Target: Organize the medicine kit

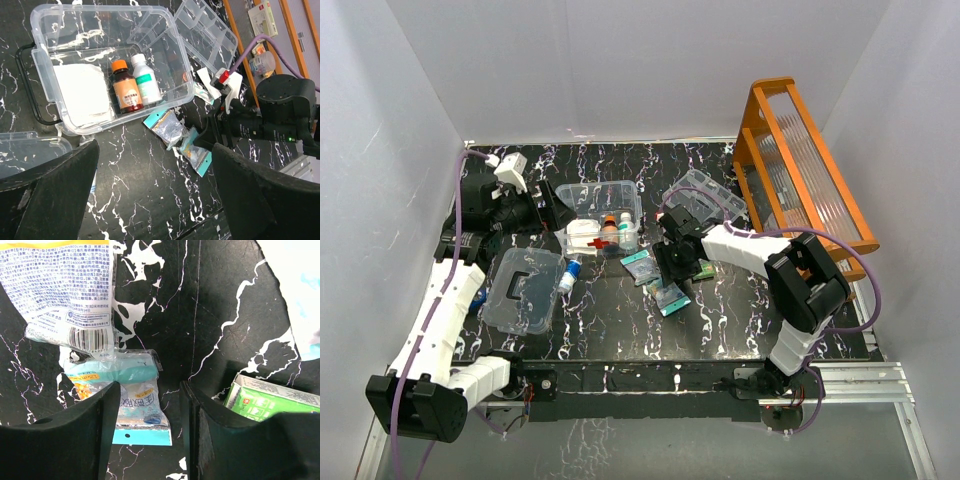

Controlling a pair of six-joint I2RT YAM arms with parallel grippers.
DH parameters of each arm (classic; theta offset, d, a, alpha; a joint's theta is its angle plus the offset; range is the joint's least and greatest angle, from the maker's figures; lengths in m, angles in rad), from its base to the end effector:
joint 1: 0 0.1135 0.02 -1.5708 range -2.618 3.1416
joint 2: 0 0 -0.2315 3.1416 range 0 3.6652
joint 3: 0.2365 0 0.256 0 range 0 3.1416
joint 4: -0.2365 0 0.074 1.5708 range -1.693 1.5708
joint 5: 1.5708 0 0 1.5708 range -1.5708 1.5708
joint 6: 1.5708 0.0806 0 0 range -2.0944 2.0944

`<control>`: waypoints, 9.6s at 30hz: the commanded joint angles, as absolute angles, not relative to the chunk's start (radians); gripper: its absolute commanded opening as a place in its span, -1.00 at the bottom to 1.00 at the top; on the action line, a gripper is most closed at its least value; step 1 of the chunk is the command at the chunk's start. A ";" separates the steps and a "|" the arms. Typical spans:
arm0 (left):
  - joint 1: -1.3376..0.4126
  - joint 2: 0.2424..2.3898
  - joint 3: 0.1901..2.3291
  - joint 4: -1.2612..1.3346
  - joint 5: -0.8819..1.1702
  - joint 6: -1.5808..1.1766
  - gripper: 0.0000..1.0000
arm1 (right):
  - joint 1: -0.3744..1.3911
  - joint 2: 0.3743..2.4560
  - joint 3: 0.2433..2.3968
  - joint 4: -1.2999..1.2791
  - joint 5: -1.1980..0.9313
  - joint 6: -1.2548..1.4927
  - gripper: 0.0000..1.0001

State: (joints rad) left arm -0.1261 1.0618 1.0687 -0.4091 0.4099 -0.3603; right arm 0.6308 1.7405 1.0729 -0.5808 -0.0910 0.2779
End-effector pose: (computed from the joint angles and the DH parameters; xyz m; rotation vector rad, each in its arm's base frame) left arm 0.2854 -0.0686 0.3194 0.0392 2.0078 -0.7182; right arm 0.2707 0.2068 0.0884 -0.5254 2.8257 0.3227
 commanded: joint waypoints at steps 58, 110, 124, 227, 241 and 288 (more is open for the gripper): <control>-0.181 1.432 1.176 -0.350 -0.081 -0.480 0.01 | 0.715 1.705 1.500 -0.274 0.108 0.710 -0.79; -0.174 1.306 1.162 -0.399 0.053 -0.459 -0.27 | 0.861 2.362 2.095 -0.563 0.220 0.570 -0.59; -0.175 1.235 1.294 -0.529 0.010 -0.440 -0.19 | 0.859 2.284 2.121 -0.598 0.215 0.636 -0.24; -0.423 1.108 0.678 0.014 0.527 -0.892 -0.36 | 0.864 1.360 0.959 0.000 -0.054 0.828 -0.60; -0.418 1.076 0.899 -0.069 0.642 -0.662 -0.86 | 0.735 1.197 0.930 0.092 -0.254 0.665 0.32; -0.382 1.057 1.183 -0.589 -0.274 -0.463 0.21 | 0.618 1.501 1.143 0.182 -0.388 0.842 -0.91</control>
State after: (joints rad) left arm -0.3935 1.1011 1.1549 -0.4316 0.0902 -0.5724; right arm 0.6167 1.4284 1.0058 0.3107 -0.4652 0.9112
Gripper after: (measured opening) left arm 0.591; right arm 0.144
